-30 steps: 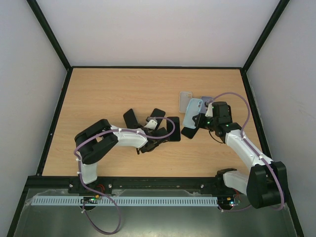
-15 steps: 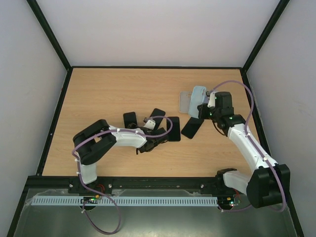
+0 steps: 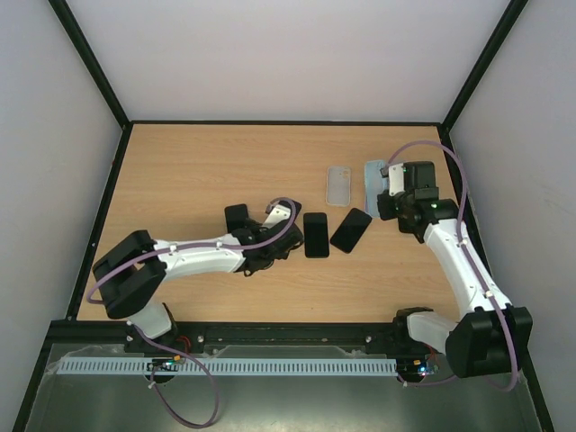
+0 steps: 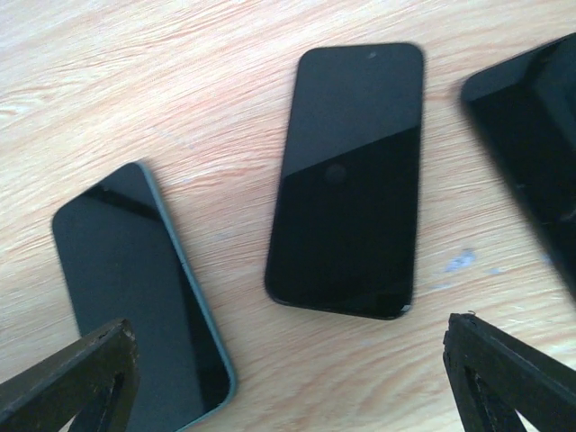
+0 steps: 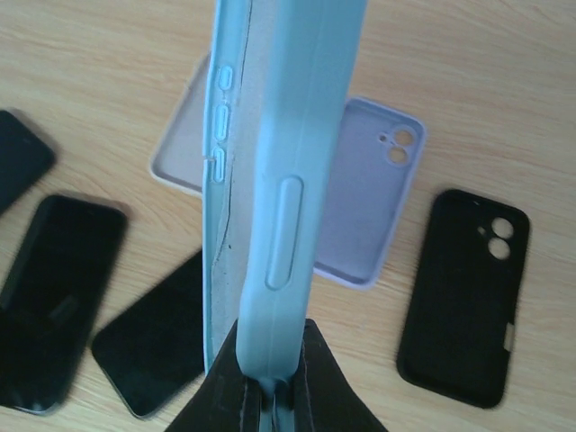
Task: Take the phone out of the phone case
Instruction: Place the phone case at the center of the board.
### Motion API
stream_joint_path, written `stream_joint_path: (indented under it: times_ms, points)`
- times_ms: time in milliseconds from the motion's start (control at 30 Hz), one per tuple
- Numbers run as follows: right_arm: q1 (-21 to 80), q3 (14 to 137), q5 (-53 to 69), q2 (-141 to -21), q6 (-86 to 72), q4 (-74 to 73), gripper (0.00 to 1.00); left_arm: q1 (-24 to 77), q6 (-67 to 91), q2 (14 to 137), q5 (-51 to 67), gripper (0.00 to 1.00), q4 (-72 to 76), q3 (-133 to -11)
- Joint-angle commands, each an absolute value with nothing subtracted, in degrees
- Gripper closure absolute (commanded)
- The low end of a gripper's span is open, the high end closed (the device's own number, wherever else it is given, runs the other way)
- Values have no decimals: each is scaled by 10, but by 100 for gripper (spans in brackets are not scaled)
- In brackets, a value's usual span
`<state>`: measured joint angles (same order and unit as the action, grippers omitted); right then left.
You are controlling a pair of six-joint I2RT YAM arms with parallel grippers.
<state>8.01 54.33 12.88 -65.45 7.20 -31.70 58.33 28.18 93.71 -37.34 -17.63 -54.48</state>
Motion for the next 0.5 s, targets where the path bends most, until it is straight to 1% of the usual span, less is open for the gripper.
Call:
stream_joint_path:
  times_ms: [0, 133, 300, 367, 467]
  points:
    - [31, 571, 140, -655, 185, -407, 98, 584, 273, 891, -305, 9, -91, -514]
    - [-19, 577, 187, -683, 282, -486, 98, 584, 274, 864, -283, 10, -46, -493]
    - [-48, 567, 228, -720, 405, -612, 98, 584, 272, 859, -278, 11, -27, -488]
    - [-53, 553, 229, -724, 428, -628, 98, 584, 270, 862, -278, 10, -26, -488]
    - [-54, 524, 214, -726, 426, -614, 98, 584, 270, 866, -279, 11, -24, -491]
